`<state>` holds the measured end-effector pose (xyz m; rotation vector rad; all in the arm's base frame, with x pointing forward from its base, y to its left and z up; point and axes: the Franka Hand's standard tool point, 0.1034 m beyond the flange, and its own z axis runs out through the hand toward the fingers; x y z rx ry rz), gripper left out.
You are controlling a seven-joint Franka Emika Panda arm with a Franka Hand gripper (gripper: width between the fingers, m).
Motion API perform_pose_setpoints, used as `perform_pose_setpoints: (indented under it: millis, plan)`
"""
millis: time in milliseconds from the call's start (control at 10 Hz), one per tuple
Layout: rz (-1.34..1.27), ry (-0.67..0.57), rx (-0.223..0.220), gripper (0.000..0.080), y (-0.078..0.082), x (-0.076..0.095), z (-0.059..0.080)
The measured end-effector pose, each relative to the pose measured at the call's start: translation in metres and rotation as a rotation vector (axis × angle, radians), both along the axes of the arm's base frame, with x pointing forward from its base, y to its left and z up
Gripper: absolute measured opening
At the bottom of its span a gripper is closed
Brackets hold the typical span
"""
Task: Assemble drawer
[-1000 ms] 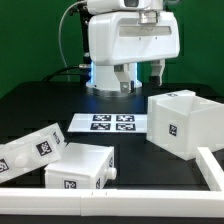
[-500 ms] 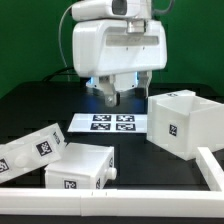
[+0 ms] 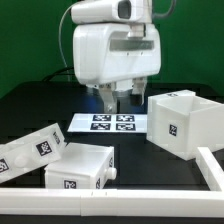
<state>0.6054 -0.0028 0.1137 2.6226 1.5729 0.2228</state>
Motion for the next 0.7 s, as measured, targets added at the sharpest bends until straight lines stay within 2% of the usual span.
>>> perform_pose_setpoints:
  millis: [200, 300, 500, 600, 700]
  plan:
    - [0.075, -0.018, -0.011, 0.065, 0.006, 0.029, -0.019]
    - [0.09, -0.023, -0.014, 0.065, 0.006, 0.038, -0.021]
    - [0.059, -0.009, -0.015, 0.065, 0.009, 0.034, -0.021]
    - [0.042, 0.022, -0.031, 0.065, 0.018, 0.031, -0.022]
    - [0.033, 0.061, -0.065, 0.065, 0.027, 0.028, -0.022]
